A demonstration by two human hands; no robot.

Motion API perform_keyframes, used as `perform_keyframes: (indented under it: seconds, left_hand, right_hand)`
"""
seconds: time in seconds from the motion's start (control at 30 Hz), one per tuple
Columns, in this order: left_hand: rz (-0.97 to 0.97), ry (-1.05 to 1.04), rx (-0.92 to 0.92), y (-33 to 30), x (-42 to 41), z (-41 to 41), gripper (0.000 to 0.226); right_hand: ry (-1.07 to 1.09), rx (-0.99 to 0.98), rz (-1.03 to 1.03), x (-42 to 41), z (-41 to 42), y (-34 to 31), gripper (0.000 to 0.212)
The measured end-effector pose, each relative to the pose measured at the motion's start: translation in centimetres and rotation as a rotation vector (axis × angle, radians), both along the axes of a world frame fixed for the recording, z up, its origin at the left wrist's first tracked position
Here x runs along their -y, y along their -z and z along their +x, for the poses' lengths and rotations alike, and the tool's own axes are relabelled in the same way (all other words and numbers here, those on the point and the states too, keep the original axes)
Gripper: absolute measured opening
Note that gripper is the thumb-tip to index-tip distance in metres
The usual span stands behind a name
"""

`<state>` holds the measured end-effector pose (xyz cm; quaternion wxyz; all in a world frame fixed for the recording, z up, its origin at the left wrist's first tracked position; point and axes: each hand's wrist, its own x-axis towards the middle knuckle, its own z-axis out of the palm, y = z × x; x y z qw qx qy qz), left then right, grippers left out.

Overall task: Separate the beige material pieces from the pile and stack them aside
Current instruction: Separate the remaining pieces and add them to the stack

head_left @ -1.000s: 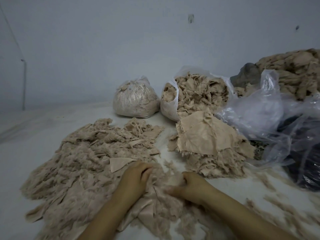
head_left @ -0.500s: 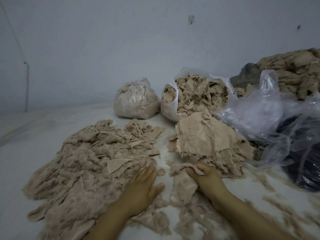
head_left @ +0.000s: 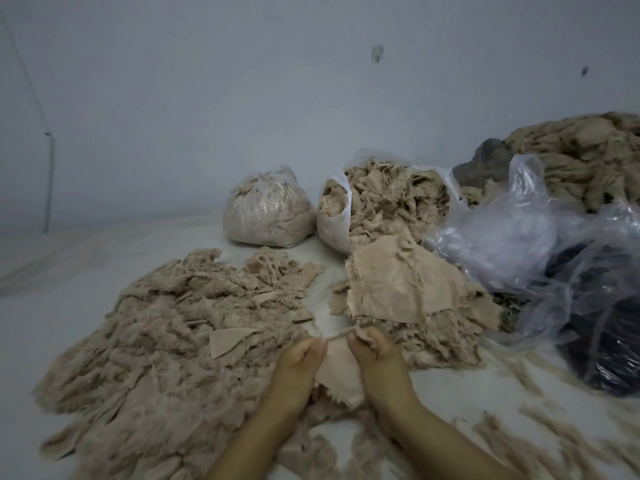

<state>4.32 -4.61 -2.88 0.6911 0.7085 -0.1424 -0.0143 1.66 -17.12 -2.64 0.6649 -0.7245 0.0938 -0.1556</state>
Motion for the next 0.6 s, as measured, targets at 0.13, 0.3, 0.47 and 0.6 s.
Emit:
perform_keyframes:
  seconds: [0.13, 0.3, 0.47, 0.6]
  left_hand:
    - [-0.261, -0.267, -0.185, -0.5, -2.6, 1.4, 0.037]
    - [-0.034, -0.005, -0.067, -0.6, -1.7, 0.4, 0.028]
    - [-0.045, -0.1, -0.065, -1.0, -0.1, -0.2, 0.023]
    - [-0.087, -0.147, -0.131, -1.3, -0.4, -0.4, 0.022]
  right_hand:
    - [0.021, -0.037, 0.056, 0.8, 0.2, -0.3, 0.009]
    - [-0.091, -0.034, -0.103, 0.4, -0.1, -1.0, 0.028]
    - [-0.067, -0.016, -0.236, -0.8, -0.2, -0.4, 0.024]
    - [-0.103, -0.02, -0.248, 0.0, -0.5, 0.4, 0.027]
